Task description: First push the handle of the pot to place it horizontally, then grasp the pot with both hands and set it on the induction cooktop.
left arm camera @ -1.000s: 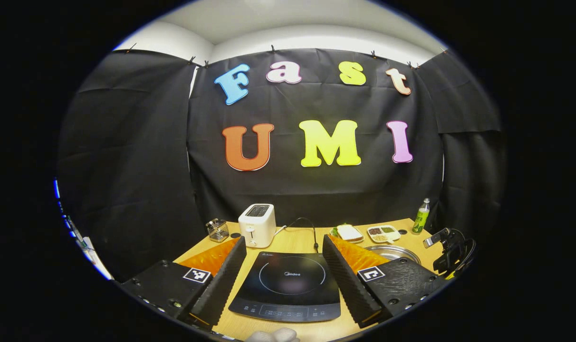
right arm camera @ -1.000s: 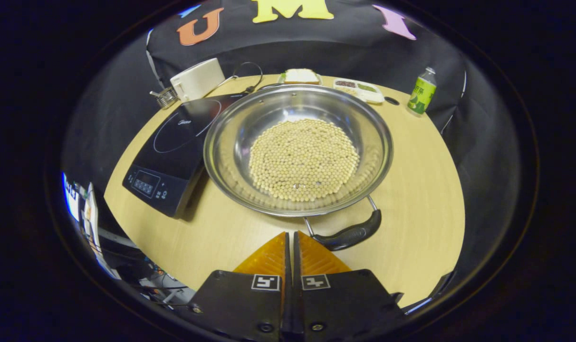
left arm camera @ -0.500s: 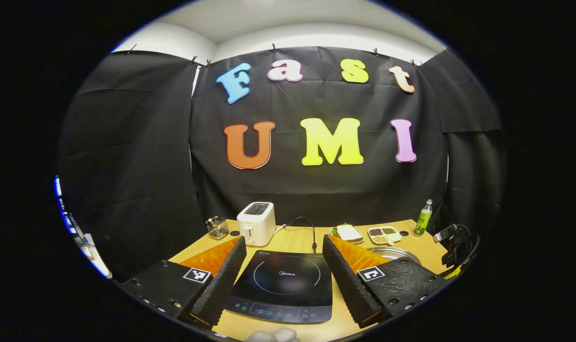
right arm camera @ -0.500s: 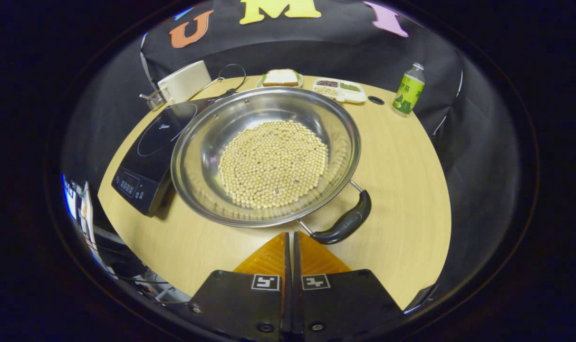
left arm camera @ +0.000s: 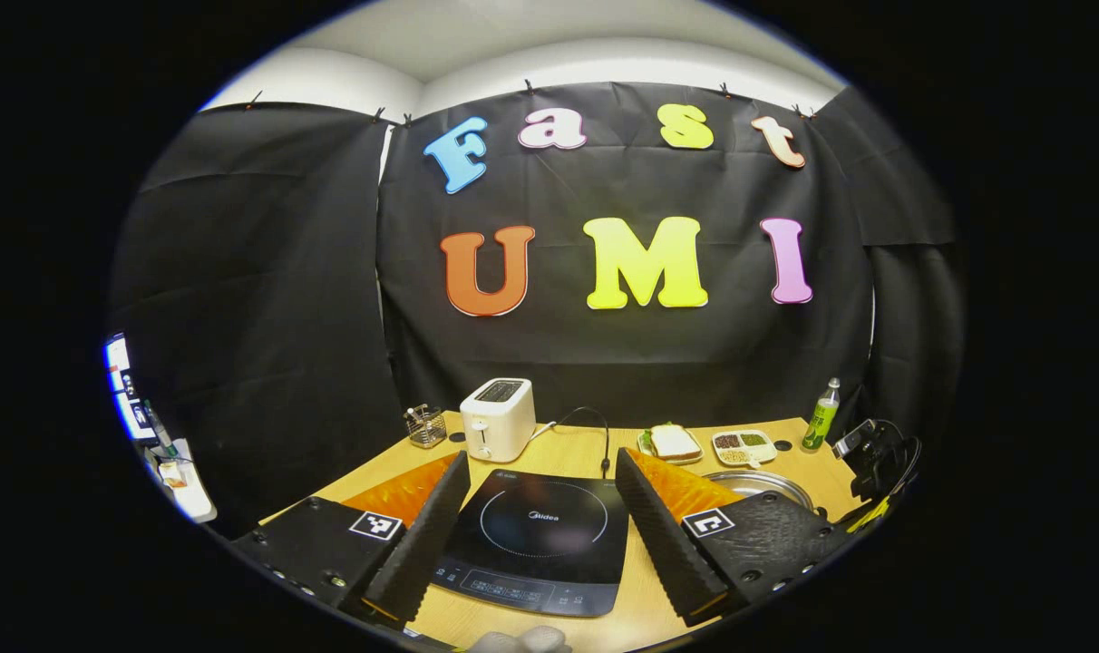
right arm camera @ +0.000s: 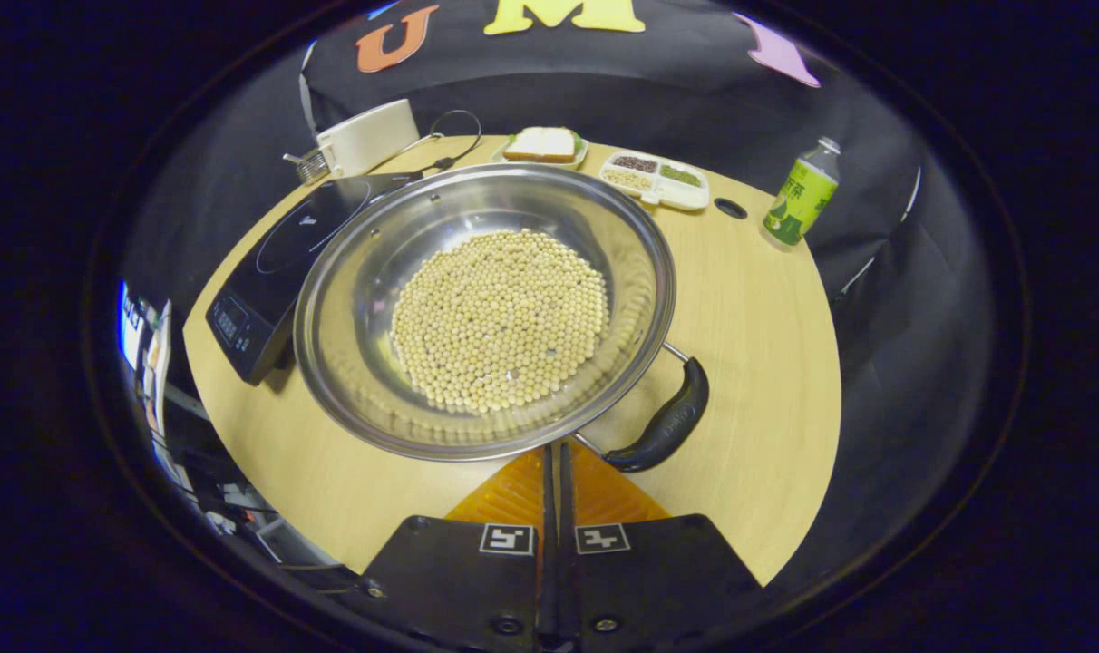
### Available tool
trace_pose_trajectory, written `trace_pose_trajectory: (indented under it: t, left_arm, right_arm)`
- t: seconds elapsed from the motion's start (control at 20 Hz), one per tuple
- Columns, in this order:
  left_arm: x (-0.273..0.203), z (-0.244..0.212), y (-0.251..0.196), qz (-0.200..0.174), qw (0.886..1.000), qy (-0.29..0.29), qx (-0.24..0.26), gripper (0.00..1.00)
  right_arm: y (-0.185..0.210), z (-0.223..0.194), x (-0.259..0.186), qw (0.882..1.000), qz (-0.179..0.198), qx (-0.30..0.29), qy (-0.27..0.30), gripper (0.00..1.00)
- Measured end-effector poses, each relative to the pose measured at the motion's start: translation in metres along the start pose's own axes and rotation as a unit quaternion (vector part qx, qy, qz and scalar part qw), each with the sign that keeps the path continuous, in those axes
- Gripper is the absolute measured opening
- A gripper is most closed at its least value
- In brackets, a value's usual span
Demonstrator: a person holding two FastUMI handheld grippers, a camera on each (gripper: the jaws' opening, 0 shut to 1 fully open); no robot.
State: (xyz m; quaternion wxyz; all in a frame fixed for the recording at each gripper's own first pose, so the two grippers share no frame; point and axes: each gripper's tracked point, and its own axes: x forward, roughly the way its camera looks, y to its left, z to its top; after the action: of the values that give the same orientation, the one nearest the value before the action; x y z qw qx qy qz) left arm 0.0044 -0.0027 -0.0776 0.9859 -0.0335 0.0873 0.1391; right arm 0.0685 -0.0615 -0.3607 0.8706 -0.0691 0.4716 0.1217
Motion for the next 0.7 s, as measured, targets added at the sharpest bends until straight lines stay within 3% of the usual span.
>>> trace_pose_trajectory:
  t: [0.3,0.7]
  left_arm:
    - [-0.001,-0.013,-0.017,0.025,1.000,0.013,-0.002,0.96]
    - [-0.003,-0.021,-0.043,0.023,0.999,0.029,0.001,0.96]
  right_arm:
    - [-0.034,0.014,0.009,0.999,0.006,-0.034,-0.001,0.00]
    - [-0.056,0.029,0.017,0.996,0.010,-0.086,-0.016,0.04]
